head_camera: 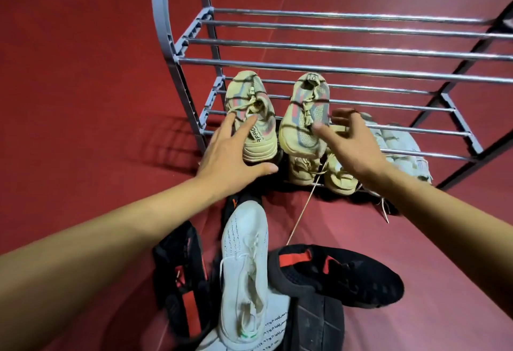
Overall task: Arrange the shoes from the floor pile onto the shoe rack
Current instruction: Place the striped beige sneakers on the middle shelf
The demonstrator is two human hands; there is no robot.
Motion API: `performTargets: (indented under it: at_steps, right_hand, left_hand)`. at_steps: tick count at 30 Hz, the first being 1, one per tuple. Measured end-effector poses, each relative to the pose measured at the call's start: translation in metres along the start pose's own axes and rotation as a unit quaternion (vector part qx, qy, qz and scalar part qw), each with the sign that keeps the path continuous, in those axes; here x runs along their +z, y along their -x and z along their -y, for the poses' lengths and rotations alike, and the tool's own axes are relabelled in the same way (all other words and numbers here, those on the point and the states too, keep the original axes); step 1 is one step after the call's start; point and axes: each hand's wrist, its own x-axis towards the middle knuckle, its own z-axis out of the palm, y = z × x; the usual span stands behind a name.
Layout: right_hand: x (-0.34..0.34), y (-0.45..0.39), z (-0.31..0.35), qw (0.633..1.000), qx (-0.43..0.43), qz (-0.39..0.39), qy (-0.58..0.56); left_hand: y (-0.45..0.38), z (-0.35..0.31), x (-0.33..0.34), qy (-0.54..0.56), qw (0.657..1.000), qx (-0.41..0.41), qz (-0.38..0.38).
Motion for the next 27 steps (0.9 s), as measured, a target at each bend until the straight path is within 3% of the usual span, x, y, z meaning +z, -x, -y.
performTargets:
  at_steps: [4, 7, 14, 27]
  right_hand:
    - [0.002, 0.013, -0.001, 0.978, -0.086, 0.068, 0.178]
    - [0.011, 0.003, 0.012, 0.966, -0.116, 0.064, 0.222]
    - [0.041, -0.033, 0.035, 0.974, -0.111, 0.037, 0.195]
    - [0.071, -0.032, 0.032, 0.984, -0.113, 0.03, 0.135]
  left_hand:
    - [-0.005, -0.007, 0.005, 0.015, 1.0, 0.0, -0.02]
    - [-0.012, -0.008, -0.002, 0.012, 0.999, 0.029, -0.042]
    - [-0.041, 0.014, -0.031, -0.016, 0.994, -0.01, -0.109]
    - [-0.037, 0.018, -0.01, -0.005, 0.982, -0.054, -0.182]
